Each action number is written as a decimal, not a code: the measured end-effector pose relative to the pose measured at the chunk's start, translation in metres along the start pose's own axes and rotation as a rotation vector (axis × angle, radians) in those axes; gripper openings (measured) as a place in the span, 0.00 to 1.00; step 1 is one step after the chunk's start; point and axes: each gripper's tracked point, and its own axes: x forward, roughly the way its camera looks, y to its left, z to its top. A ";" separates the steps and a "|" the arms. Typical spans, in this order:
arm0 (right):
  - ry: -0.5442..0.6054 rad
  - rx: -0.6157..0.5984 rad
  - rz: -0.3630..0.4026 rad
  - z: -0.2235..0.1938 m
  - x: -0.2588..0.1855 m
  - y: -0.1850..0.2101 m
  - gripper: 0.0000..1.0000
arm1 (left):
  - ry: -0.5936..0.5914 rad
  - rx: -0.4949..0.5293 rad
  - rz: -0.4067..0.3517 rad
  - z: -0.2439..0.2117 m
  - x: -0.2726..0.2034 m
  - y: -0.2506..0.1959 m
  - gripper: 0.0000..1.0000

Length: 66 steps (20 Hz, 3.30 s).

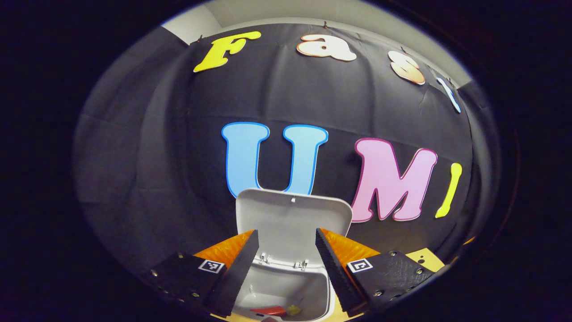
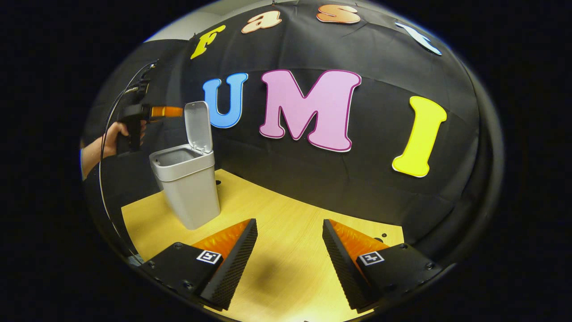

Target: Press the lid of the desktop garbage bin to open it, pick up the crumpled paper on the desktop and throw it into the bin, then pick up the pop can on the desktop and drop it into the bin, and finally close the garbage bin lid.

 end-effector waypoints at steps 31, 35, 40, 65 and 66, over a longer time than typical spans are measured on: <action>-0.002 0.133 -0.140 0.011 -0.016 0.025 0.95 | 0.218 0.167 -0.176 0.002 0.038 -0.021 0.76; 0.003 0.127 -0.123 0.012 -0.014 0.032 0.95 | 0.239 0.130 -0.169 -0.024 -0.001 -0.010 0.76; 0.015 0.113 -0.108 0.011 -0.015 0.043 0.95 | 0.373 0.118 -0.176 -0.086 -0.044 0.004 0.76; 0.055 0.103 -0.077 -0.005 -0.010 0.060 0.95 | 0.517 0.160 -0.163 -0.163 -0.077 0.008 0.80; 0.055 0.100 -0.078 -0.005 -0.011 0.059 0.95 | 0.499 0.155 -0.165 -0.158 -0.076 0.008 0.80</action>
